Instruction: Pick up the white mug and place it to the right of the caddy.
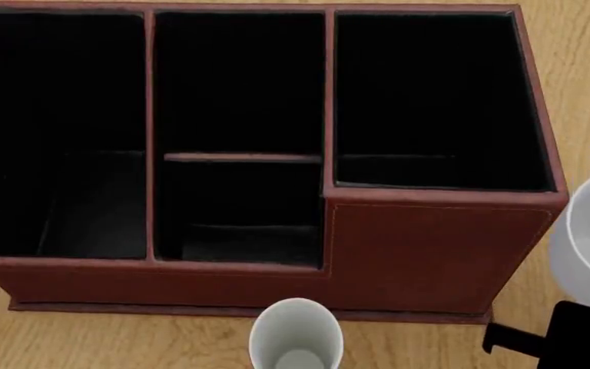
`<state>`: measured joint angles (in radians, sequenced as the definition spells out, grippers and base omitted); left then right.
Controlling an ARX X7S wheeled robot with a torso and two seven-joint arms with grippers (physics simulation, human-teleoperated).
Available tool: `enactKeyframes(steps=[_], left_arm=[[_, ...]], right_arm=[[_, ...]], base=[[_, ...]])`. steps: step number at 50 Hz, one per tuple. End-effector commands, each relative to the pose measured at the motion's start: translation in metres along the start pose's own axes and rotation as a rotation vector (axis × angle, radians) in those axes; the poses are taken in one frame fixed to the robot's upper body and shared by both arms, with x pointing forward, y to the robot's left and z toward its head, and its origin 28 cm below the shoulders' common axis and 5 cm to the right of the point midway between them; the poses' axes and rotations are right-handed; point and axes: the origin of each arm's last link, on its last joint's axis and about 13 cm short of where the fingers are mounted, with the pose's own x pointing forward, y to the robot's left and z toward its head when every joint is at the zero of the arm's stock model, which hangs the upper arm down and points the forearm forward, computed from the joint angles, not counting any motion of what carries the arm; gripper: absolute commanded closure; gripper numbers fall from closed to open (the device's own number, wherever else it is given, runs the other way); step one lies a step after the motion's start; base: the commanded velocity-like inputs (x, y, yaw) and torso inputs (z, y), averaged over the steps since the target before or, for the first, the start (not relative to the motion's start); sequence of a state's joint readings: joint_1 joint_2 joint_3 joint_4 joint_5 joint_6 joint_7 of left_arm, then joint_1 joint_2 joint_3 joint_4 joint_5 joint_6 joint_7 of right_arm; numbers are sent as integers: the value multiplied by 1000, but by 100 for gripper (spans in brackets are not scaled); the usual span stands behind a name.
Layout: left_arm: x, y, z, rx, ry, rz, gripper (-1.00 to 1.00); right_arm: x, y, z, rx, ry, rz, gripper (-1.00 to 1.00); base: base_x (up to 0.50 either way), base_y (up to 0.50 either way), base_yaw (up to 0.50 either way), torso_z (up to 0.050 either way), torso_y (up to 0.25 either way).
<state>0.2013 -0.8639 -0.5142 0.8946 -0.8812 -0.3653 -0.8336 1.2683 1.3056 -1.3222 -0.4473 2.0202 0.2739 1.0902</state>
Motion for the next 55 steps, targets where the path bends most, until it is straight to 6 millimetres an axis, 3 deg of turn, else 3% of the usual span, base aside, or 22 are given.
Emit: enactKeyframes(steps=[1, 55], left_arm=[[-1, 0, -1, 2, 3, 1, -100], [1, -1, -7, 14, 16, 1, -100]], right_arm=[[4, 0, 3, 2, -29, 2, 100], [30, 3, -6, 11, 37, -5, 100]], base=[[0, 0, 0, 0, 0], [0, 0, 0, 0, 1]])
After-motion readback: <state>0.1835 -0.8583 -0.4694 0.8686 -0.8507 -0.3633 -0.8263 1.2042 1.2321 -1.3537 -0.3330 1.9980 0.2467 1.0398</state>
